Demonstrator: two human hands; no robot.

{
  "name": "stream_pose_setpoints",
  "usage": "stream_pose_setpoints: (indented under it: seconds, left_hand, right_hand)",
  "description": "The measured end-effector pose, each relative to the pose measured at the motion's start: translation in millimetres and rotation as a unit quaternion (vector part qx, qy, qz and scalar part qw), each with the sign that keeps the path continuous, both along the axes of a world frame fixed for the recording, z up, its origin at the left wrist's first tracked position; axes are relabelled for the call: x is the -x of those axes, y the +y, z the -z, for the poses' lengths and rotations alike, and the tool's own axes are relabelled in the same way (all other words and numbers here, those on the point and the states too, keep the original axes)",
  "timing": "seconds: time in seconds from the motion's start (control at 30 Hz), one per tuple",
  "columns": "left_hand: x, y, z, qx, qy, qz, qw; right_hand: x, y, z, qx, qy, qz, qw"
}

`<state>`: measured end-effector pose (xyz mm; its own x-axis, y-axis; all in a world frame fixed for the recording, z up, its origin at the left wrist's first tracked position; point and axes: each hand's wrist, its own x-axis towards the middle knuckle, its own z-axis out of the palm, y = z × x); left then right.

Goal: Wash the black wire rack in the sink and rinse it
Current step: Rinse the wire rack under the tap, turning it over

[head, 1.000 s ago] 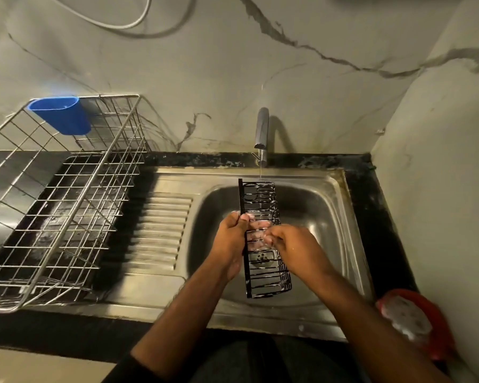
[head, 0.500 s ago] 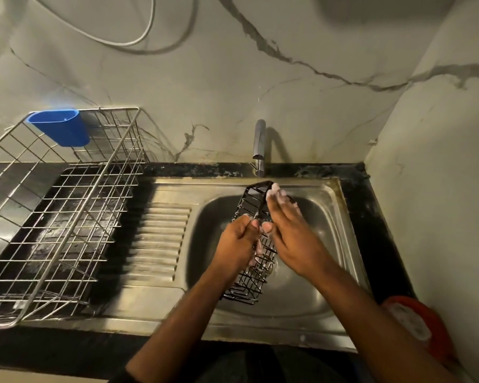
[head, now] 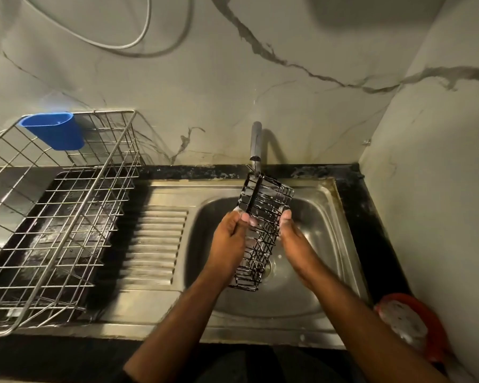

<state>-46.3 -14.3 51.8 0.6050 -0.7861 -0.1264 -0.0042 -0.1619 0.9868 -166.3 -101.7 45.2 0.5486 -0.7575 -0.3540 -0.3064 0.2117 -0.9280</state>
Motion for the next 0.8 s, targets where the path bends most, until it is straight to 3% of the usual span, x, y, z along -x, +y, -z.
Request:
stream_pose_setpoints:
  seconds: [0.13, 0.3, 0.37, 0.57, 0.8]
  left_hand:
    - [1, -1, -5, 0.027, 0.068, -0.009, 0.997]
    - [-9, 3, -1, 0.061, 0.173, -0.090, 0.979]
    - [-14, 5, 2, 0.059, 0.186, -0.119, 0.973]
    - [-15, 8, -3, 0.042, 0.240, -0.171, 0.955]
    - [-19, 17, -9, 0.044, 0.271, -0.199, 0.941]
  right_hand:
    - [0, 6, -3, -0.094, -0.050, -0.039, 0.993]
    - [-4, -12, -11, 0.027, -0.145, 0.058, 0.987]
    - [-5, -17, -15, 0.035, -0.167, 0.083, 0.982]
    - [-17, -33, -5, -0.063, -0.106, 0.085, 0.989]
    - [-69, -59, 4, -0.184, -0.160, 0.132, 0.961]
